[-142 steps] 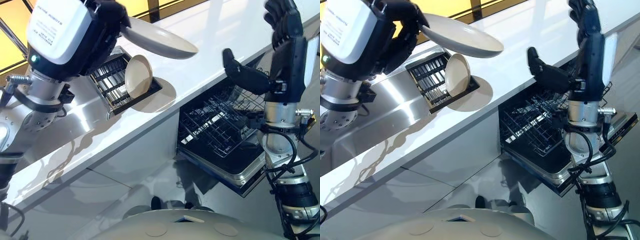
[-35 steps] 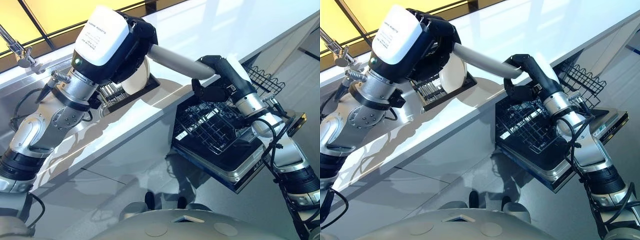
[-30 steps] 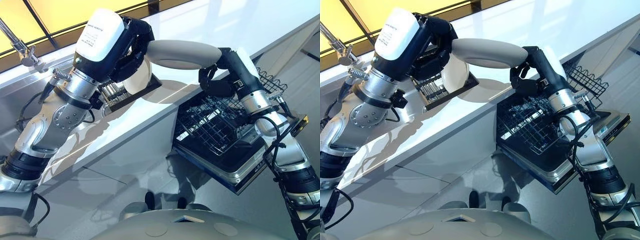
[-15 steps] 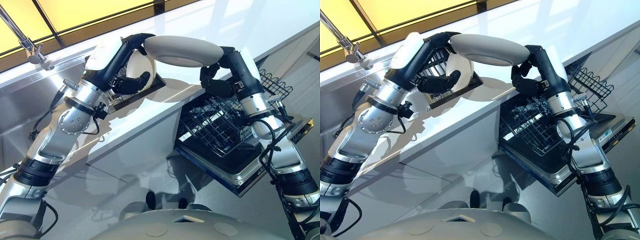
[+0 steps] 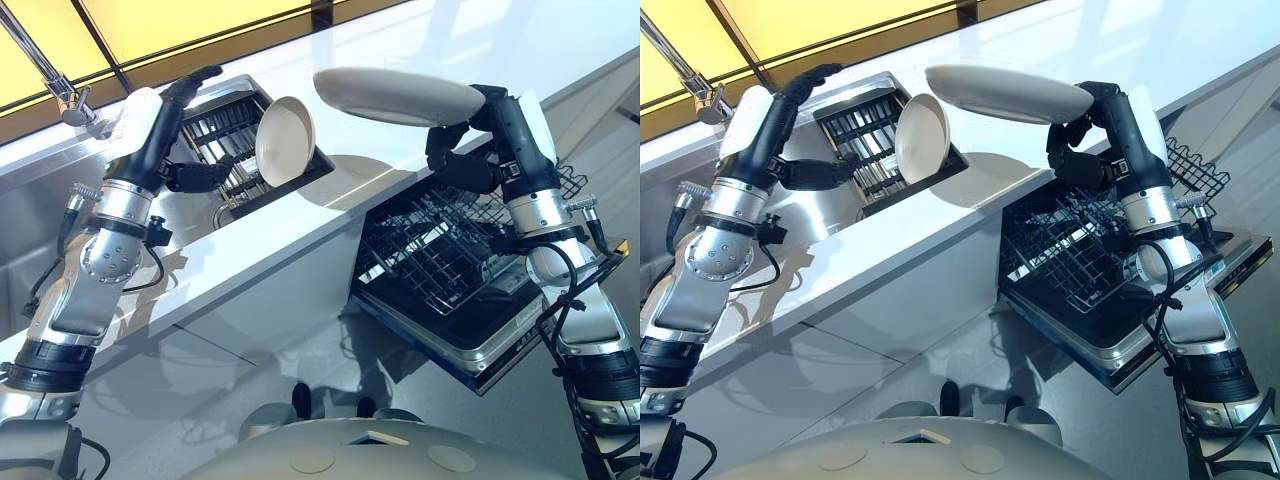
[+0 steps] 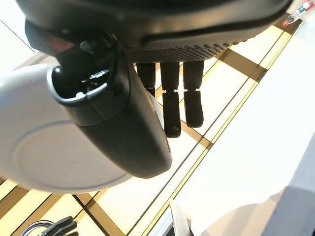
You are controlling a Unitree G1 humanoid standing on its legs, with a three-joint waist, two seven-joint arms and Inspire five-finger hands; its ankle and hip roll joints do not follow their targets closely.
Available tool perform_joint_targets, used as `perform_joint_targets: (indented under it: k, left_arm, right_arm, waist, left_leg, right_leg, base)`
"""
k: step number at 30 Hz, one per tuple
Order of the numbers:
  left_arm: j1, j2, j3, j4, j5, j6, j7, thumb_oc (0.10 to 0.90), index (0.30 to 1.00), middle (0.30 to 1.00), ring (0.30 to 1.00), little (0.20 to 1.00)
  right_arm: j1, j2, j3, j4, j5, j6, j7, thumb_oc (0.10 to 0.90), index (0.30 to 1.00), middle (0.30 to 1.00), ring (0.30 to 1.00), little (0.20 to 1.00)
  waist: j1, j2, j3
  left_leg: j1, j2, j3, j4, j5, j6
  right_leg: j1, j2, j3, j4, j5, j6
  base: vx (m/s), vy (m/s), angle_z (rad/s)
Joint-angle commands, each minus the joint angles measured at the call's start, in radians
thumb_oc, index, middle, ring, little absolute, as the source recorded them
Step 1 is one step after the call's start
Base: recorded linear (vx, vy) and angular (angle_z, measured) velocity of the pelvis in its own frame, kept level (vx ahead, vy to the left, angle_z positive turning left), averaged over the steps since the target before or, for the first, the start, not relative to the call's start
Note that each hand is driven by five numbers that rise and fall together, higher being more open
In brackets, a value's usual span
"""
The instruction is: Pick up plates and place into dishwasher.
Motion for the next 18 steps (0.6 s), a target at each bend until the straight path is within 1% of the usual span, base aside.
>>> perform_joint_targets:
  k: [1,3,4,7,8,10,12,13,16,18]
  left_arm:
    - [-0.064,0.064,0.145,0.037,-0.077,-0.046,0.138,0.800,0.900,0.900,0.900,0.900]
    - [-0.036,0.066,0.185,0.061,-0.106,-0.044,0.160,0.800,0.900,0.900,0.900,0.900]
    - [-0.021,0.065,0.202,0.069,-0.119,-0.047,0.162,0.800,0.900,0.900,0.900,0.900]
    - [0.035,0.047,0.262,0.085,-0.170,-0.069,0.159,0.800,0.900,0.900,0.900,0.900]
    - [0.055,0.040,0.280,0.083,-0.184,-0.069,0.153,0.800,0.900,0.900,0.900,0.900]
    - [0.081,0.024,0.304,0.079,-0.181,-0.068,0.140,0.800,0.900,0.900,0.900,0.900]
    - [0.090,0.023,0.310,0.081,-0.180,-0.067,0.134,0.800,0.900,0.900,0.900,0.900]
    - [0.099,0.021,0.318,0.092,-0.174,-0.066,0.123,0.800,0.900,0.900,0.900,0.900]
    - [0.099,0.029,0.319,0.106,-0.183,-0.052,0.110,0.800,0.900,0.900,0.900,0.900]
    - [0.097,0.033,0.318,0.120,-0.183,-0.056,0.107,0.800,0.900,0.900,0.900,0.900]
  right_arm:
    - [-0.078,-0.027,-0.101,-0.009,0.022,-0.079,-0.137,0.100,0.300,0.300,0.300,0.200]
    - [-0.046,-0.021,-0.143,0.049,0.015,-0.073,-0.229,0.100,0.300,0.300,0.300,0.200]
    - [-0.032,-0.013,-0.163,0.078,0.017,-0.072,-0.267,0.100,0.300,0.300,0.300,0.200]
    - [0.018,0.016,-0.237,0.168,-0.002,-0.033,-0.389,0.100,0.300,0.300,0.300,0.200]
    - [0.034,0.027,-0.259,0.194,0.012,-0.006,-0.423,0.100,0.300,0.300,0.300,0.200]
    - [0.059,0.047,-0.298,0.247,0.041,0.004,-0.465,0.100,0.300,0.300,0.300,0.200]
    - [0.067,0.053,-0.310,0.265,0.049,0.013,-0.479,0.100,0.300,0.300,0.300,0.200]
    - [0.077,0.064,-0.328,0.317,0.074,0.037,-0.528,0.100,0.300,0.300,0.300,0.200]
    - [0.082,0.081,-0.335,0.385,0.100,0.066,-0.572,0.100,0.300,0.300,0.300,0.200]
    - [0.088,0.087,-0.333,0.422,0.110,0.074,-0.586,0.100,0.300,0.300,0.300,0.200]
  waist:
    - [0.009,-0.011,-0.081]
    - [0.008,-0.011,-0.081]
    - [0.007,-0.010,-0.083]
    - [0.003,-0.009,-0.081]
    - [0.002,-0.008,-0.080]
    - [0.002,-0.007,-0.076]
    - [0.002,-0.006,-0.076]
    - [0.005,-0.003,-0.071]
    - [0.008,0.001,-0.064]
    - [0.010,0.004,-0.060]
  left_leg:
    - [0.039,0.003,0.018,0.002,-0.089,-0.027]
    - [0.039,0.005,0.019,0.002,-0.090,-0.028]
    - [0.044,0.006,0.018,0.002,-0.099,-0.029]
    - [0.045,0.009,0.020,0.002,-0.100,-0.029]
    - [0.045,0.010,0.020,0.002,-0.099,-0.029]
    - [0.043,0.012,0.020,0.002,-0.090,-0.028]
    - [0.049,0.012,0.018,0.002,-0.100,-0.028]
    - [0.051,0.014,0.015,0.002,-0.100,-0.028]
    - [0.055,0.016,0.014,0.002,-0.100,-0.028]
    - [0.057,0.016,0.012,0.002,-0.099,-0.029]
  right_leg:
    - [-0.024,0.008,0.004,0.026,0.003,0.062]
    - [-0.024,0.010,0.006,0.027,0.000,0.061]
    - [-0.018,0.010,0.007,0.026,-0.009,0.063]
    - [-0.016,0.009,0.007,0.027,-0.012,0.063]
    - [-0.016,0.010,0.007,0.028,-0.013,0.063]
    - [-0.019,0.009,0.004,0.032,-0.009,0.060]
    - [-0.013,0.009,0.005,0.032,-0.018,0.062]
    - [-0.012,0.009,0.001,0.038,-0.023,0.060]
    - [-0.012,0.007,-0.008,0.053,-0.033,0.058]
    - [-0.014,0.005,-0.013,0.067,-0.041,0.056]
  base:
    - [0.00,0.000,0.00]
    - [0.03,-0.003,0.00]
    - [0.06,-0.010,0.01]
    - [0.04,-0.013,0.04]
    - [0.04,-0.017,0.05]
    - [0.02,-0.011,0.00]
    - [0.06,-0.025,0.00]
    - [0.05,-0.038,0.00]
    - [0.06,-0.041,-0.01]
    - [0.06,-0.034,0.00]
